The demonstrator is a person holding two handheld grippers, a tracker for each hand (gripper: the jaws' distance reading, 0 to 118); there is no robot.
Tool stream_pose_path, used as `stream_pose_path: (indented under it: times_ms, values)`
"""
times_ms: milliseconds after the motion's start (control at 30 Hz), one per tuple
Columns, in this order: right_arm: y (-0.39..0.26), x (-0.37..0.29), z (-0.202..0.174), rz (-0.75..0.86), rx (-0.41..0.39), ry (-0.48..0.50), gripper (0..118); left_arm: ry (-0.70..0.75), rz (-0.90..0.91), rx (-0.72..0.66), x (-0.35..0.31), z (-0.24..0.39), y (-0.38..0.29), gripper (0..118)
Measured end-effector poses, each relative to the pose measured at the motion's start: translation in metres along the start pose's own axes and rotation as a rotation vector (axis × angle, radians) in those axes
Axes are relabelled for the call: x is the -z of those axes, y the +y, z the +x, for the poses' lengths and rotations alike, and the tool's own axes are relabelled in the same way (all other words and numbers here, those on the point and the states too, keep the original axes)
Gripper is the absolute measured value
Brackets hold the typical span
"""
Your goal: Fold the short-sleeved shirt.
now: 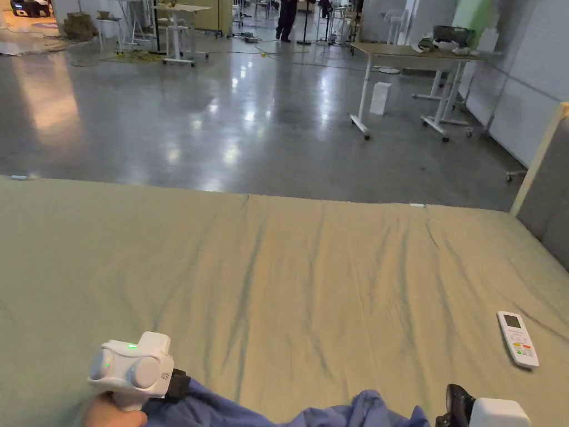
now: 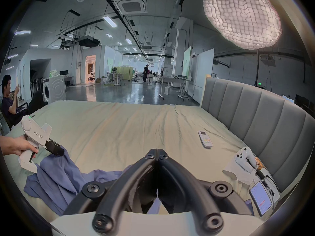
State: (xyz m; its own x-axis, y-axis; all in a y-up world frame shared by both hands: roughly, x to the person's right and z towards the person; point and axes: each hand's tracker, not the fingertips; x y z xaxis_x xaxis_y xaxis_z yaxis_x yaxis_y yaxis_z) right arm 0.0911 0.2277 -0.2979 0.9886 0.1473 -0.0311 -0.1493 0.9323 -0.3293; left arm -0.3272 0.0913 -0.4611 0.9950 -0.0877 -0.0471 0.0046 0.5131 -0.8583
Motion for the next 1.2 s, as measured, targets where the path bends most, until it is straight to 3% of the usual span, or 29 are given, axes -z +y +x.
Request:
stream_pose_path:
  times_ms: [33,100,133,233,267,300,367,433,600,667,700,733,767,800,1200]
  values:
    - [-0.001,0.004,0.002,-0.011,0.000,0.002,0,-0.005,0.001,0.006,-0.005,0.005,-0.002,59]
    - [-0.001,0.016,0.003,-0.058,0.000,0.025,0,-0.023,0.031,0.107,-0.011,0.017,-0.007,18]
    - [0.000,0.023,0.004,-0.078,0.009,0.039,0,-0.014,0.038,0.155,-0.017,0.022,-0.005,7]
    - [-0.003,0.052,0.005,-0.225,0.055,0.112,1,-0.008,0.041,0.172,-0.027,0.025,-0.012,6]
    - [-0.001,0.061,0.004,-0.225,0.029,0.125,5,-0.014,0.057,0.146,-0.025,0.019,-0.008,5]
    - [0.001,0.070,0.004,-0.257,0.007,0.145,16,-0.029,0.083,0.101,-0.031,0.015,-0.009,5]
    - [0.000,0.094,-0.001,-0.345,-0.017,0.201,48,-0.036,0.122,0.068,-0.045,0.011,-0.013,5]
    - [0.004,0.109,-0.009,-0.420,-0.036,0.265,61,-0.026,0.162,0.077,-0.060,0.005,-0.019,5]
    - [-0.024,0.162,-0.033,-0.551,-0.178,0.269,64,-0.032,0.229,0.017,-0.086,-0.008,-0.040,5]
    - [-0.037,0.176,-0.039,-0.611,-0.195,0.251,61,-0.031,0.239,0.007,-0.095,-0.010,-0.050,5]
    - [-0.048,0.184,-0.040,-0.636,-0.189,0.259,53,-0.027,0.239,-0.001,-0.099,-0.010,-0.054,5]
    - [-0.055,0.188,-0.039,-0.655,-0.186,0.264,38,-0.029,0.239,-0.008,-0.101,-0.012,-0.057,5]
    - [-0.059,0.187,-0.038,-0.645,-0.175,0.266,11,-0.034,0.242,-0.015,-0.102,-0.014,-0.060,5]
    - [-0.062,0.183,-0.037,-0.630,-0.152,0.265,5,-0.037,0.245,-0.019,-0.101,-0.015,-0.063,5]
    - [0.020,0.095,0.003,-0.239,-0.025,0.220,1,-0.035,0.427,-0.054,-0.182,-0.029,-0.045,5]
